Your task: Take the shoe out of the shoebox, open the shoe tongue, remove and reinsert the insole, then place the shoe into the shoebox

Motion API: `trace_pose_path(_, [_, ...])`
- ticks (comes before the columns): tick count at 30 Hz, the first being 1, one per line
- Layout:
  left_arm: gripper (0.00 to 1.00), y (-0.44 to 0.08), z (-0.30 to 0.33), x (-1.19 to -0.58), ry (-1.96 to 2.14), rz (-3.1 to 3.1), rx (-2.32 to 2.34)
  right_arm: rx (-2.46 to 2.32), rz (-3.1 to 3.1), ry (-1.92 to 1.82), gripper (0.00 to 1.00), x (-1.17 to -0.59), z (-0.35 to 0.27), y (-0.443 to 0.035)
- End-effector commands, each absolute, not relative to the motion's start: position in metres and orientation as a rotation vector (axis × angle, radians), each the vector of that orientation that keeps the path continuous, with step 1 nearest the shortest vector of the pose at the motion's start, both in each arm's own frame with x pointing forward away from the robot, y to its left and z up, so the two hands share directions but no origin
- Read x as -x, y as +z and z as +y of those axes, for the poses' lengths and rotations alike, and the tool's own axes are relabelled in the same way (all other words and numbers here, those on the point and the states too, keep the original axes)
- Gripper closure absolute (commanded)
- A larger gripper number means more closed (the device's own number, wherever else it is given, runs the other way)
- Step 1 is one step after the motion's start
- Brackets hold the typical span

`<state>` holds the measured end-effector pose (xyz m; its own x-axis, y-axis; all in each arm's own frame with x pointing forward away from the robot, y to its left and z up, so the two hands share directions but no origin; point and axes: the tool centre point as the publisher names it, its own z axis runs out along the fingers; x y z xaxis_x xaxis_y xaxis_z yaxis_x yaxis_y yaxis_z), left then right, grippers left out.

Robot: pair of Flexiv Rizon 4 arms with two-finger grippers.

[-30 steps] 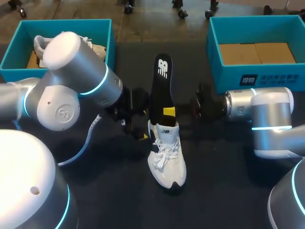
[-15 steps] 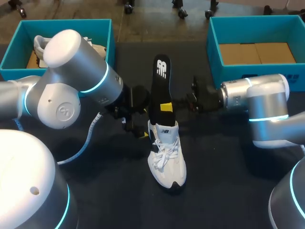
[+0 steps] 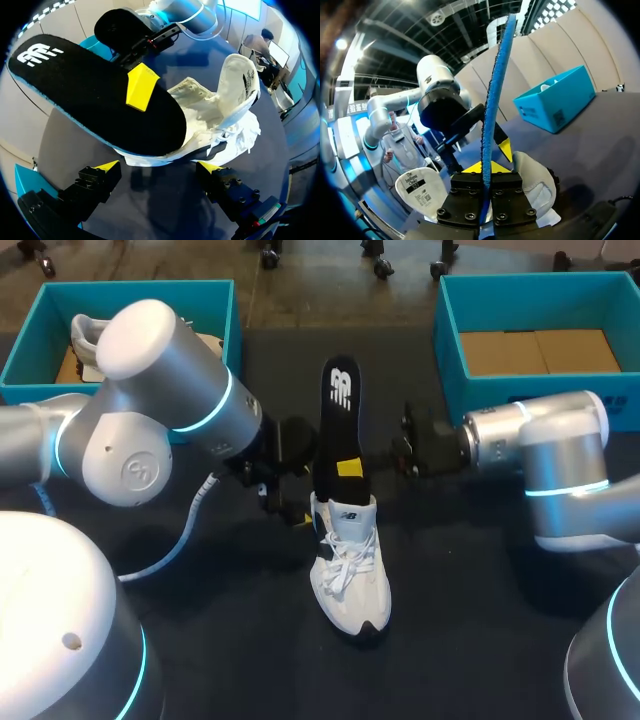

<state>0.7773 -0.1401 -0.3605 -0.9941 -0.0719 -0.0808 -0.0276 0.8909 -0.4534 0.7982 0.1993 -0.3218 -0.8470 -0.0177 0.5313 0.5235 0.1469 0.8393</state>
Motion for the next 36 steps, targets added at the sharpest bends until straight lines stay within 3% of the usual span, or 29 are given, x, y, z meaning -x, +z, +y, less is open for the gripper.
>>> trace_pose_path(1, [0.00, -0.360, -0.141, -0.777, -0.703, 2.960, 0.079, 0.491, -2.018, -1.728, 1.00, -0.792, 0.200, -0.324])
trace_pose_path(21, [0.00, -0.360, -0.141, -0.777, -0.703, 2.960, 0.079, 0.570, -1.959, -1.679, 1.00, -0.766, 0.196, -0.350])
trace_pose_path(22, [0.00, -0.360, -0.141, -0.777, -0.703, 2.960, 0.079, 0.566, -1.966, -1.681, 0.98, -0.768, 0.196, -0.348])
trace_pose_path(24, [0.00, -0.360, -0.141, -0.777, -0.703, 2.960, 0.079, 0.558, -1.981, -1.683, 0.81, -0.771, 0.197, -0.344])
trace_pose_path(36, [0.00, -0.360, -0.141, -0.777, -0.703, 2.960, 0.079, 0.522, -2.048, -1.714, 0.75, -0.782, 0.200, -0.325])
